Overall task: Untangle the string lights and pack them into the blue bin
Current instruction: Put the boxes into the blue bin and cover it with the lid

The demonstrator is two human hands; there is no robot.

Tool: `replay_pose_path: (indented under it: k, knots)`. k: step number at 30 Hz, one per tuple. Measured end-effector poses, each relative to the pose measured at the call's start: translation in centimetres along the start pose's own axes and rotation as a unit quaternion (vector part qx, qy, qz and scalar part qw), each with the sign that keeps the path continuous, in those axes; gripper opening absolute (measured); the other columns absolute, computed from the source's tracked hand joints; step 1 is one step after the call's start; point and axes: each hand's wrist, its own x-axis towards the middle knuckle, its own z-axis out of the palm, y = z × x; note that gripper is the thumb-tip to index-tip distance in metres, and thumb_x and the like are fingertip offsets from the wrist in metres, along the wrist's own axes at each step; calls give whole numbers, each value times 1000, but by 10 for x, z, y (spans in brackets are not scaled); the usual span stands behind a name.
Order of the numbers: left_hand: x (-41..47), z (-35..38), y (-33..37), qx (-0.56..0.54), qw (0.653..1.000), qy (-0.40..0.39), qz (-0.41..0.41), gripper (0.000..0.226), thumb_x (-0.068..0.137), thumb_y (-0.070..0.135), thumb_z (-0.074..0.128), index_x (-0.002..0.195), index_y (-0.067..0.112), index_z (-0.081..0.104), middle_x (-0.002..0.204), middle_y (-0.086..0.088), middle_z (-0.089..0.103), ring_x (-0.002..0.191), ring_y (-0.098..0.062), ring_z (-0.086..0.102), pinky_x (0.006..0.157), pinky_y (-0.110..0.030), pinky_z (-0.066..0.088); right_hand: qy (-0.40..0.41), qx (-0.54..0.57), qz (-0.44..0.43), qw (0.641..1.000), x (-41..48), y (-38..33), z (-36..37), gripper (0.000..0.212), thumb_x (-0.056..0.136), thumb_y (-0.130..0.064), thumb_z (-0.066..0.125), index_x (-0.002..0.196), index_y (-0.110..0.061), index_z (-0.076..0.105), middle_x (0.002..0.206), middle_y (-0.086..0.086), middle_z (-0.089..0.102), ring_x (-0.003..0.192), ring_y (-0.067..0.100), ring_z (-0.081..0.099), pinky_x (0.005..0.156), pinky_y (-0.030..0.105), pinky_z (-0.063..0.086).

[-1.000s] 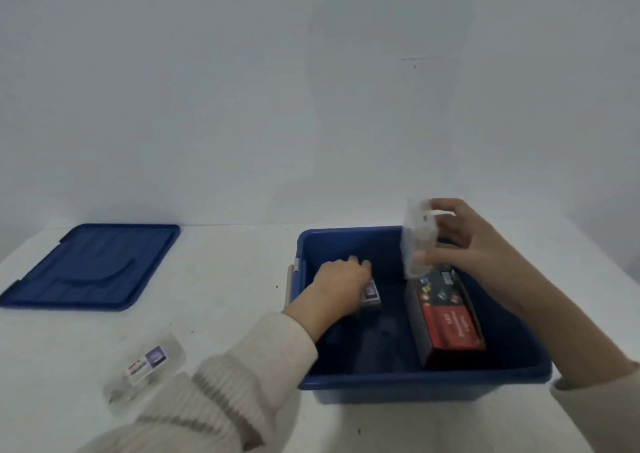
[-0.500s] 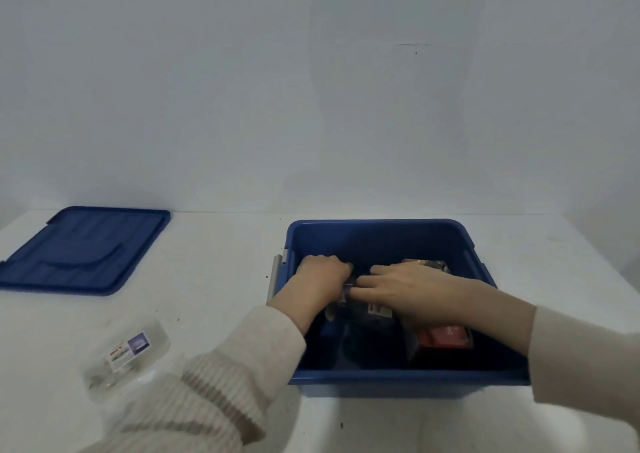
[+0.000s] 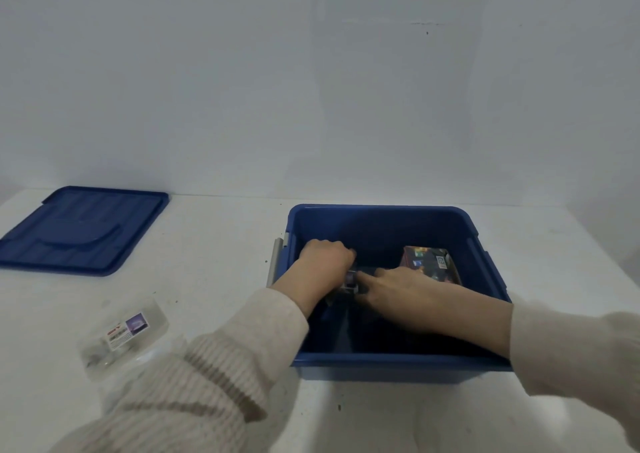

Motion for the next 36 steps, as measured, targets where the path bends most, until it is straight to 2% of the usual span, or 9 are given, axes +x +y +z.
replay_pose_path:
  k: [2, 6, 12, 16, 19, 24, 26, 29, 36]
  knots:
    - [1, -1, 1, -12, 1000, -1, 1, 36, 93, 17, 51, 128, 12, 46, 122, -10, 56, 108, -27, 57, 78, -34, 43, 12, 23, 29, 999, 2, -2, 3, 48, 95, -13, 43, 142, -11, 32, 144, 21, 24, 105, 31, 55, 78, 38, 49]
    - [-2, -2, 4, 6, 1000, 15, 11, 26, 94, 10, 46, 118, 7, 55, 118, -12, 58, 103, -27, 59, 75, -33, 43, 45, 54, 76, 995, 3, -3, 6, 55, 93, -9, 44, 143, -7, 21, 129, 18, 45, 110, 33, 53, 79, 39, 46]
    - [-9, -3, 9, 75, 995, 58, 23, 36, 93, 12, 49, 128, 6, 48, 131, -17, 43, 119, -30, 44, 81, -35, 44, 26, -4, 78, 997, 10, 4, 10, 28, 93, -10, 46, 119, -5, 52, 124, 13, 55, 115, 28, 47, 90, 38, 39]
    - [-11, -5, 11, 15, 999, 43, 29, 54, 91, 12, 53, 138, 9, 27, 127, -18, 47, 109, -33, 55, 78, -38, 46, 25, 17, 70, 997, 6, 9, 7, 28, 93, -15, 48, 118, -7, 54, 121, 11, 57, 113, 26, 48, 90, 37, 38]
    - [-17, -11, -2, -69, 996, 33, 33, 44, 88, 14, 58, 128, 8, 41, 119, -16, 53, 104, -31, 57, 79, -38, 45, 37, 106, 85, 990, -7, 10, -5, 28, 91, -21, 50, 116, -11, 54, 117, 9, 56, 109, 26, 51, 88, 37, 43]
    - [-76, -27, -49, -423, 884, 198, 11, 14, 85, 18, 63, 99, 19, 63, 96, 2, 66, 87, -11, 60, 77, -18, 47, 210, 216, 150, 942, -36, -9, -49, 26, 91, -35, 52, 116, -27, 55, 112, -6, 53, 108, 15, 48, 81, 29, 41]
    - [-109, -20, -72, -481, 830, 280, -40, 10, 88, 20, 59, 95, 22, 65, 93, 7, 68, 86, -3, 61, 76, -14, 47, 346, 280, 122, 887, -37, -37, -72, 24, 91, -32, 55, 113, -25, 59, 110, -7, 57, 104, 15, 50, 82, 31, 46]
    - [-149, 12, -109, -467, 826, 286, -135, 11, 89, 23, 58, 97, 25, 66, 95, 9, 67, 87, -1, 62, 75, -14, 49, 449, 305, 19, 840, -18, -86, -96, 23, 87, -29, 56, 107, -22, 63, 106, -5, 62, 96, 13, 57, 73, 30, 54]
    - [-205, 91, -151, -383, 862, 141, -302, 43, 89, 25, 60, 131, 24, 49, 131, -6, 52, 121, -20, 47, 95, -27, 36, 234, 267, -126, 926, 92, -170, -79, 61, 85, -26, 60, 141, -18, 34, 142, 9, 35, 129, 29, 30, 106, 41, 31]
